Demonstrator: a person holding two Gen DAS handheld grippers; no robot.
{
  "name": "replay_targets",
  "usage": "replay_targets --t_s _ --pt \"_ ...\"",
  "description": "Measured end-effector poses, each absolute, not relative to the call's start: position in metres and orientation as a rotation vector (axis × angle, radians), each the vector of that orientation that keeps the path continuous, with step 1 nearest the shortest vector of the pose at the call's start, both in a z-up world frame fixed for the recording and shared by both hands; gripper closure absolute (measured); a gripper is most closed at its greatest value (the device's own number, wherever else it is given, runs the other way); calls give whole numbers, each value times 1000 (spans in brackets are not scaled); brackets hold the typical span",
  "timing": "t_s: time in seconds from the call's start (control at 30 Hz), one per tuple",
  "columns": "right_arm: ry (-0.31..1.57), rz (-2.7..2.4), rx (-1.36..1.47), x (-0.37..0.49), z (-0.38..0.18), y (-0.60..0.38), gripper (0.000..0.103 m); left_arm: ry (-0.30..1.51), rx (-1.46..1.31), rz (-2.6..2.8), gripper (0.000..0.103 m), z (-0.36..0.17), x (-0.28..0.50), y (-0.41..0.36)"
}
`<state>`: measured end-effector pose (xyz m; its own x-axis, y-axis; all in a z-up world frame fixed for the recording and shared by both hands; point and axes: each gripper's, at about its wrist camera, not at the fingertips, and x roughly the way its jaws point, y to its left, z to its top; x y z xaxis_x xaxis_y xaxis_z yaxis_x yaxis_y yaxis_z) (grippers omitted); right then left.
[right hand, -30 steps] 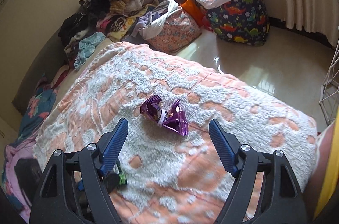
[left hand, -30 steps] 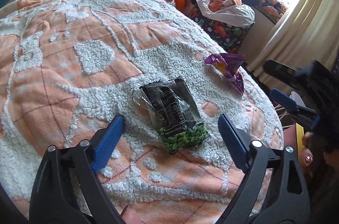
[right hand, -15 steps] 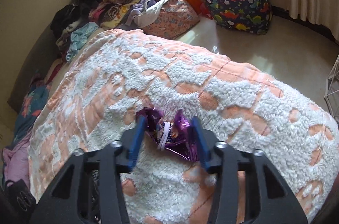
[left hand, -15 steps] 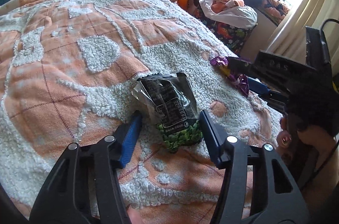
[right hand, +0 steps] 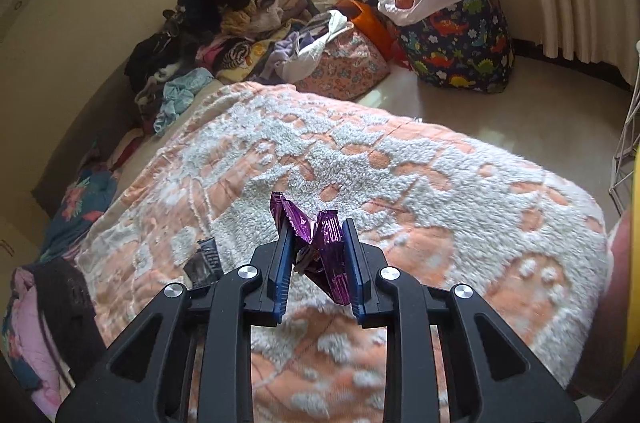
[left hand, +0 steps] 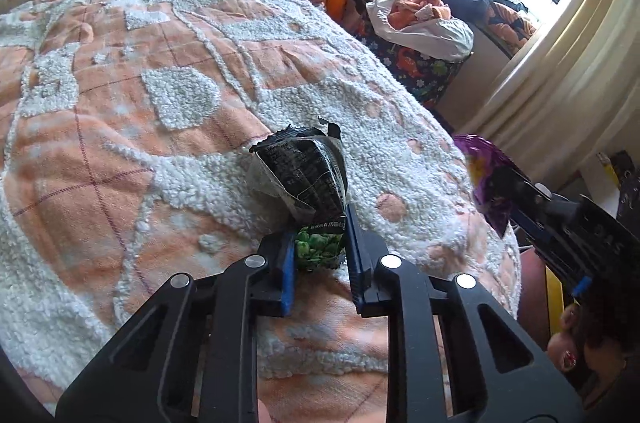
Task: Collect trash
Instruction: 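Grasp the dark snack bag with the left tool while the right tool grasps the purple wrapper, then carry the snack bag and purple wrapper over the yellow bin with both tools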
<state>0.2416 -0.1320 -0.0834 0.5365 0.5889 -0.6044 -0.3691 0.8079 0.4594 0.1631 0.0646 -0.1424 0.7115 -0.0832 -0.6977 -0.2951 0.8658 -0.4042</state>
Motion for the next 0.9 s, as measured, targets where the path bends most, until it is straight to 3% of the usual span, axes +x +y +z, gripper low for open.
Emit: replay_targets --t_s 0.9 --pt "669 243 416 180 -58 -311 80 709 -304 -129 91 -86 160 -36"
